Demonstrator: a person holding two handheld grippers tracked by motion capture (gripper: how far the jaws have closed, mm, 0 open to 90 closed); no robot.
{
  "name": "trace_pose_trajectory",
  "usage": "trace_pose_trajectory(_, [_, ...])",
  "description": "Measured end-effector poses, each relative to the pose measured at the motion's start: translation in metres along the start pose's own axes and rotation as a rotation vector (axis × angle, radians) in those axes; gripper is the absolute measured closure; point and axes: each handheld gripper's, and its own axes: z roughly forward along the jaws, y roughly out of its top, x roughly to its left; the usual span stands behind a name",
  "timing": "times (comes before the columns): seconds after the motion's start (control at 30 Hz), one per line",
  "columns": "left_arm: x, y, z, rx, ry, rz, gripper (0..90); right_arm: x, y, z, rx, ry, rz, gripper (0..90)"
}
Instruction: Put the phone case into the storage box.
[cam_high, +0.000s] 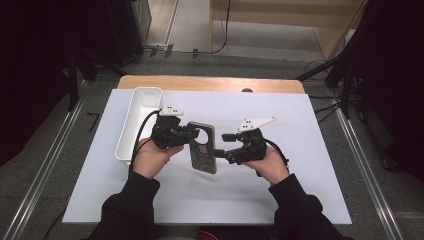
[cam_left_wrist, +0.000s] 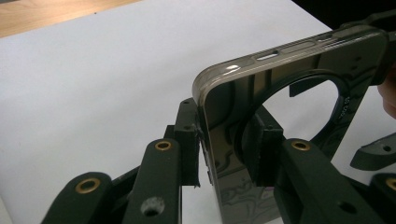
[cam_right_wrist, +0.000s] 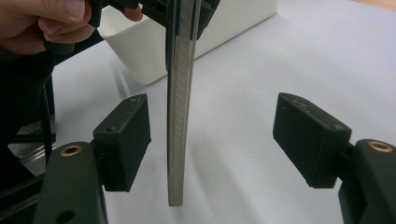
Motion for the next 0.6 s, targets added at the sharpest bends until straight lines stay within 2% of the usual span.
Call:
trace_pose_trajectory(0.2, [0.0,0.001,-0.002,0.003,-0.003,0.005,69.3,-0.001,-0.005,-0.004,0.014,-0.002,-0.022,26.5])
trace_pose_trajectory(0.4, [0.0,0.001,-0.003,-0.001,-0.008,0.003,69.3,-0.003,-0.012,-0.016,0.012,-0.019,-0.007,26.2])
trace_pose_trajectory(0.6, [0.001,0.001,-0.002,-0.002,-0.012,0.001,69.3,-0.005,-0.025,-0.021,0.037,-0.024,-0.005,26.2])
